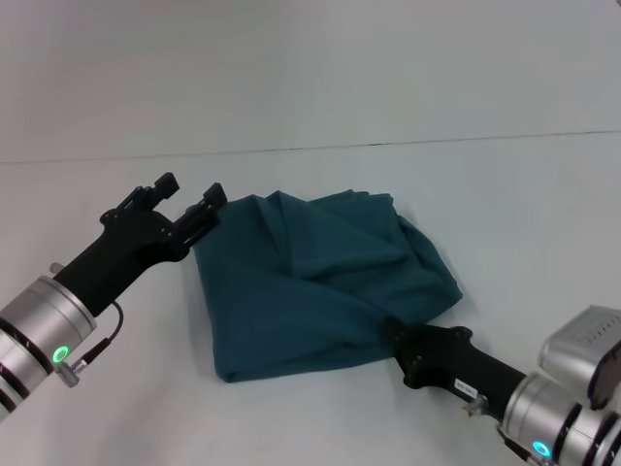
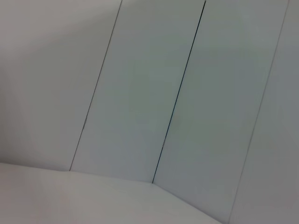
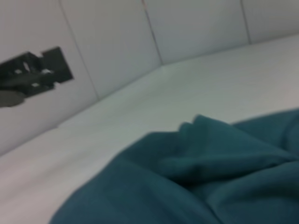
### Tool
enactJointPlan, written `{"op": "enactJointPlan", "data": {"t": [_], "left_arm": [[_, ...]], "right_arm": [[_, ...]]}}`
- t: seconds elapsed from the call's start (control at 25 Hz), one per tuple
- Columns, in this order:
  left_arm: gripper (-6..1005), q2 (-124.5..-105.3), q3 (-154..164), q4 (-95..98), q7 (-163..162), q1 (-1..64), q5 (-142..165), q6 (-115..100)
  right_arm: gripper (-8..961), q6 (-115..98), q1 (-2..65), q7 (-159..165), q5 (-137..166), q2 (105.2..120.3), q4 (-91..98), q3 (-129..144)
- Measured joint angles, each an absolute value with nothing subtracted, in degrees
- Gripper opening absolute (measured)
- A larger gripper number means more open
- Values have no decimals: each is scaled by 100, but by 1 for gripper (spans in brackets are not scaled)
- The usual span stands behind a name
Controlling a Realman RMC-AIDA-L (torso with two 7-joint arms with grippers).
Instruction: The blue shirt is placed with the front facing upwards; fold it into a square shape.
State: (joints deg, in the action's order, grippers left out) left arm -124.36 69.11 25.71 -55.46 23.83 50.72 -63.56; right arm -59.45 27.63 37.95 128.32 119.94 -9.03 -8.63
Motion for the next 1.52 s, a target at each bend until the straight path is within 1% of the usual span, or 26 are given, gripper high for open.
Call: {"op": "enactJointPlan", "data": {"t": [0.16,0.36,0.56,0.64,0.92,1.0,1.52], "left_arm": [[786,-12437,6907,2567,-5545,2379,5071,-6353],[786,-12436,6908,2566,-5545,2375,5077,-6353],[786,-12437,6931,2566,-5545,2385,5079,-6353],[786,-12438,6943,2566,-5545,2392,5078,-6354],[785,-12446,6952,2512,-5545,2409,5058,-6355],[785,-12445,6942,2506,-5545,2409,5060,-6355],[785,-12431,6917,2496,-5545,2408,5086,-6296]], "right_arm": [[0,-6087,2603,3824,12831,11985,-867,-861],[0,-7060,2364,3722,12855,11997,-842,-802],[0,-7530,2340,3538,12754,12017,-923,-797],[-1,-7471,2436,3511,12617,12020,-988,-879],[-1,-6286,3026,3529,12360,12023,-1293,-1068],[-1,-6067,3096,3549,12356,12021,-1348,-1150],[0,-5260,2648,3817,11722,11987,-1362,-1466]]}}
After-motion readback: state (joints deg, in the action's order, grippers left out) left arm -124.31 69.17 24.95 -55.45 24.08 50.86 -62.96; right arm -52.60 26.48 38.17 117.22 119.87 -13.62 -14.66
